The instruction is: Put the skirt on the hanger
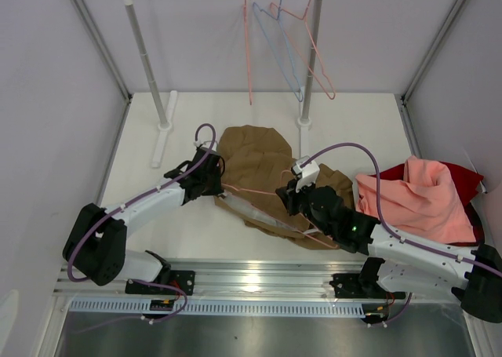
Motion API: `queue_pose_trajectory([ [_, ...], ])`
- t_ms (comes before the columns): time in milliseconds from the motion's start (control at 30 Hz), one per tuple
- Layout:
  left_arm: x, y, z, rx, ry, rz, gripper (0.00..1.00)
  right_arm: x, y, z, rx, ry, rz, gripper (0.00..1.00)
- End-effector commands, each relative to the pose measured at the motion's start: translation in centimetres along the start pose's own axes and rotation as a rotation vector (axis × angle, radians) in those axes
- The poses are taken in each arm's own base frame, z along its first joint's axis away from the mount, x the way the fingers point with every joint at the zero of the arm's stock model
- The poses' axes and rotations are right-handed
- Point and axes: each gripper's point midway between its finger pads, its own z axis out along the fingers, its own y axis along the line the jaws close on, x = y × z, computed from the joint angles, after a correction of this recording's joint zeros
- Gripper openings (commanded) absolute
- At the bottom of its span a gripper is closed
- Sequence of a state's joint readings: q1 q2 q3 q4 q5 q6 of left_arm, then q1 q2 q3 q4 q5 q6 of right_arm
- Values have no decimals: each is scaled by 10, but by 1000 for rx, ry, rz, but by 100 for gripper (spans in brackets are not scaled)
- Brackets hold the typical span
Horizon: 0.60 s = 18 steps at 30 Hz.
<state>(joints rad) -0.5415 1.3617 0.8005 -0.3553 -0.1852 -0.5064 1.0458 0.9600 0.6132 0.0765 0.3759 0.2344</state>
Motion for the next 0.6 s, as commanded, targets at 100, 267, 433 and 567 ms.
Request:
queue_pose_trajectory([
  [100,-28,-9,-11,16,-86,-18,0,-3,4,-2,-10,-12,7,0],
  [267,-31,-7,-15,10,-103,-25,0,-4,3,-3,-7,-14,7,0],
  [433,-34,-7,-20,12,-117,-30,0,-3,4,-2,-7,-12,6,0],
  [567,-33,-9,-20,26,-111,-25,0,-4,3,-1,1,-14,6,0],
])
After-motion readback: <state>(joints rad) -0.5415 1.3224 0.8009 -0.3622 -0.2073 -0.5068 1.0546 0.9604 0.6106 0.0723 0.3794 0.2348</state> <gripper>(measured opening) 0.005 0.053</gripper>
